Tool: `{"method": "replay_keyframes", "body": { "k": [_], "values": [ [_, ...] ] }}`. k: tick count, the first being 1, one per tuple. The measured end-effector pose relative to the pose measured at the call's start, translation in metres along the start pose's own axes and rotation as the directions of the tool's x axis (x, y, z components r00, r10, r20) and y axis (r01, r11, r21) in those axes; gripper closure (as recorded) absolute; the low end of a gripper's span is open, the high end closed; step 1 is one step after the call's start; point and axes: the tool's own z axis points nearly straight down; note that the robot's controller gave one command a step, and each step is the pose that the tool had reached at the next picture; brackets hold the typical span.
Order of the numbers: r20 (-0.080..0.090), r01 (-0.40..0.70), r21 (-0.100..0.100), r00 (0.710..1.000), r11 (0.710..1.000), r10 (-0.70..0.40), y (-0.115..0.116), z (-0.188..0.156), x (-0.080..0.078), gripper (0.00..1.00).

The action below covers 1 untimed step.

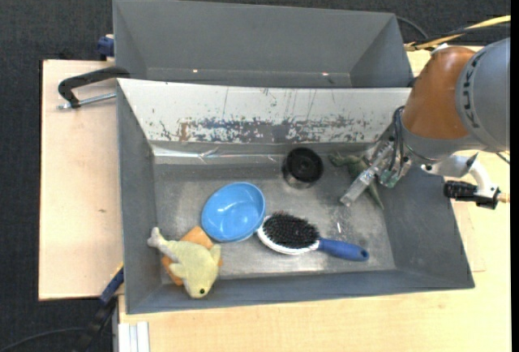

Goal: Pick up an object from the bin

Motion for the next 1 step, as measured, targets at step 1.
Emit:
{"method": "replay_keyframes", "body": {
  "k": [1],
  "values": [
    [0.002, 0.002, 0.000, 1.000, 1.000, -0.002, 0.0009, -0.0010, -0.0005, 0.00]
  ]
}}
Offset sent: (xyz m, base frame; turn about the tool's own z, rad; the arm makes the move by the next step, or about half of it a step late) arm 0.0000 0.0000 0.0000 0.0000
